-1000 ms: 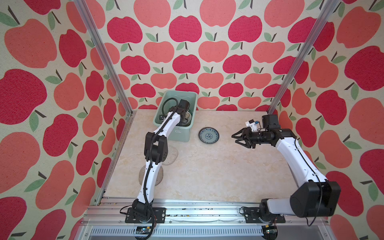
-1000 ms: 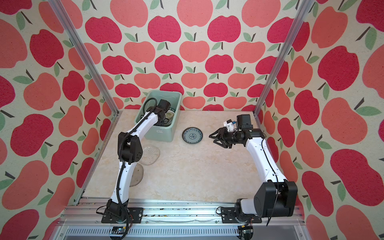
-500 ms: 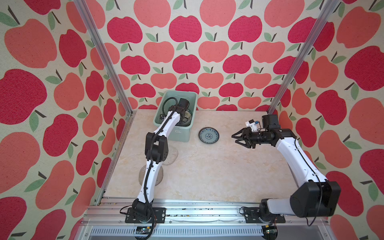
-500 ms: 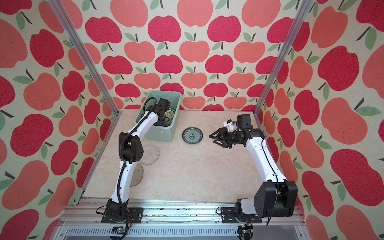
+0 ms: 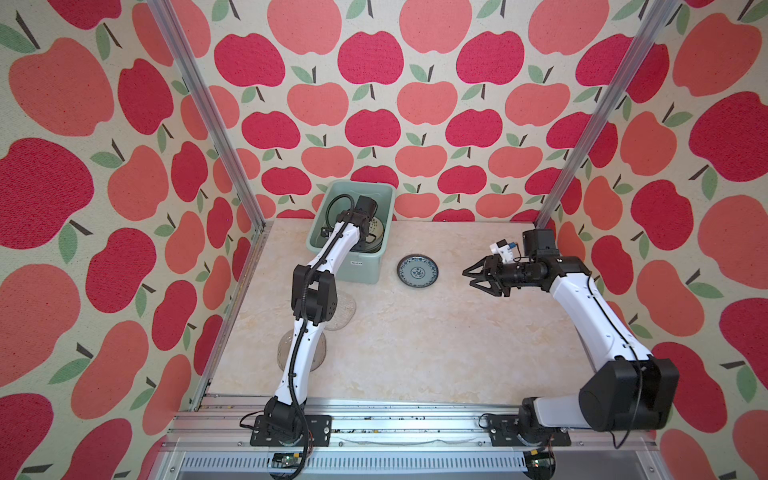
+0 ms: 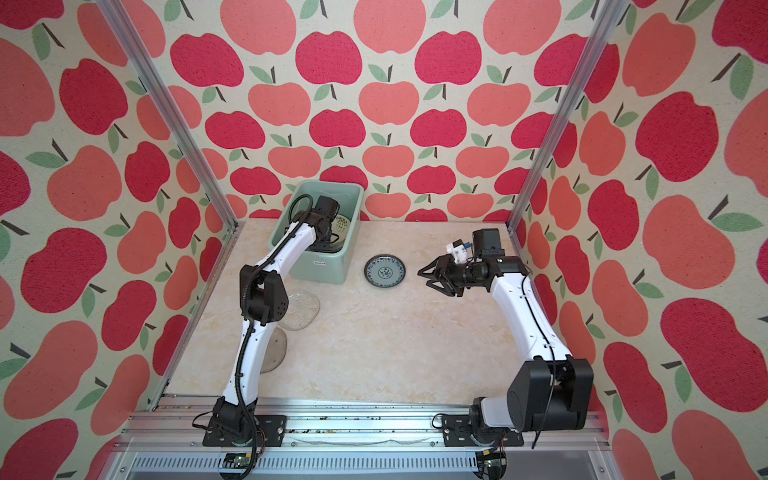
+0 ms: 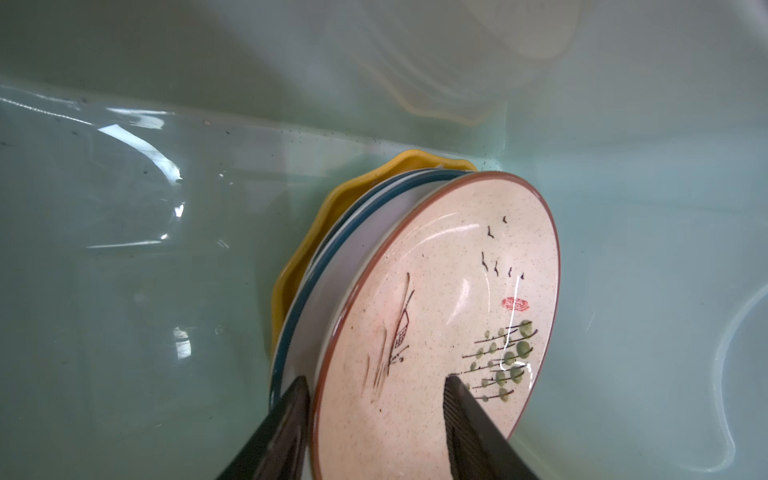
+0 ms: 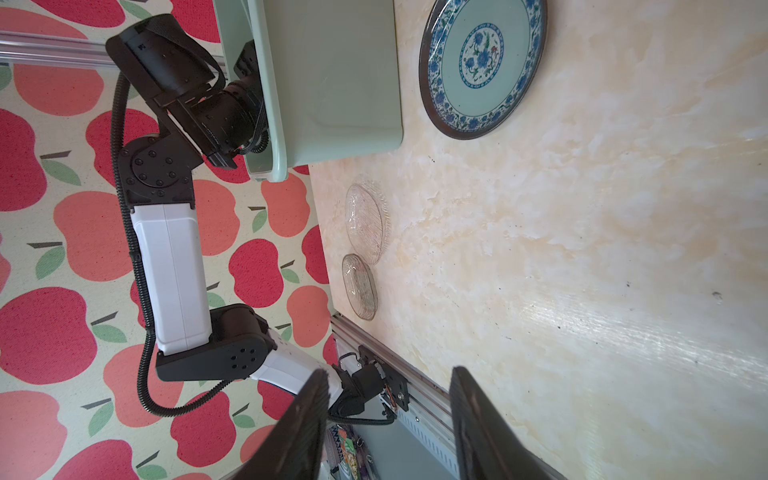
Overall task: Place the plates into the plastic bin on the countertop
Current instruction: 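Lower the cream plate onto the bin stack with the left gripper, then lift the left gripper from the bin while the right reaches the blue-and-white plate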
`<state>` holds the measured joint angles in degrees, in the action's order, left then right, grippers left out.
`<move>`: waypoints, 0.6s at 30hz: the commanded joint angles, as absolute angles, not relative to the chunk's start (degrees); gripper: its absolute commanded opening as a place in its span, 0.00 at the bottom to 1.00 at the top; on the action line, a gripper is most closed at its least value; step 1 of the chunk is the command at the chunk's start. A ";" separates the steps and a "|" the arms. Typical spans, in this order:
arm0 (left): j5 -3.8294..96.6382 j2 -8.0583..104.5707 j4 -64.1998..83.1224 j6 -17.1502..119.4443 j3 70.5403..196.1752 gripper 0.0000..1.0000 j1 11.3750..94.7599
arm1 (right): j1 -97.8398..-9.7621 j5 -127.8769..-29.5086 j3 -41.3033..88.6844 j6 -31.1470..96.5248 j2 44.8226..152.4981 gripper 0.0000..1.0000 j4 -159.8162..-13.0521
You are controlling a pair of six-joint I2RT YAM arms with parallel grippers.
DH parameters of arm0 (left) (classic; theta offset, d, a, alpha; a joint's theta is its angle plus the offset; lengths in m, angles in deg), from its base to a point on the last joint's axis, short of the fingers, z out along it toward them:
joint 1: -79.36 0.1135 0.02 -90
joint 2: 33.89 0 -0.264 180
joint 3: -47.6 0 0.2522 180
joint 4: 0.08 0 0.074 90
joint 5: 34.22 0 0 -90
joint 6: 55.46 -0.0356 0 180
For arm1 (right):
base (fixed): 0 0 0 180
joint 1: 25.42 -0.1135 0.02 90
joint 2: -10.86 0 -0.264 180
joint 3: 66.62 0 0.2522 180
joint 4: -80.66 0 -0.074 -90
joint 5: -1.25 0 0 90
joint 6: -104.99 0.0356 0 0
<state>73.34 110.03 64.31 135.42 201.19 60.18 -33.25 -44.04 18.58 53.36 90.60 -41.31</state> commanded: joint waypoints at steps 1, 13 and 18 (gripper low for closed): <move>72.61 110.15 62.54 131.42 203.32 0.57 60.86 | -32.98 -43.21 19.19 51.85 90.85 0.51 -41.54; 66.82 98.01 69.33 112.64 202.55 0.72 60.57 | -32.98 -47.44 15.78 48.30 91.19 0.71 -46.55; 65.28 89.90 73.89 105.52 198.22 0.73 59.85 | -32.99 -47.77 14.07 45.75 92.75 0.71 -51.13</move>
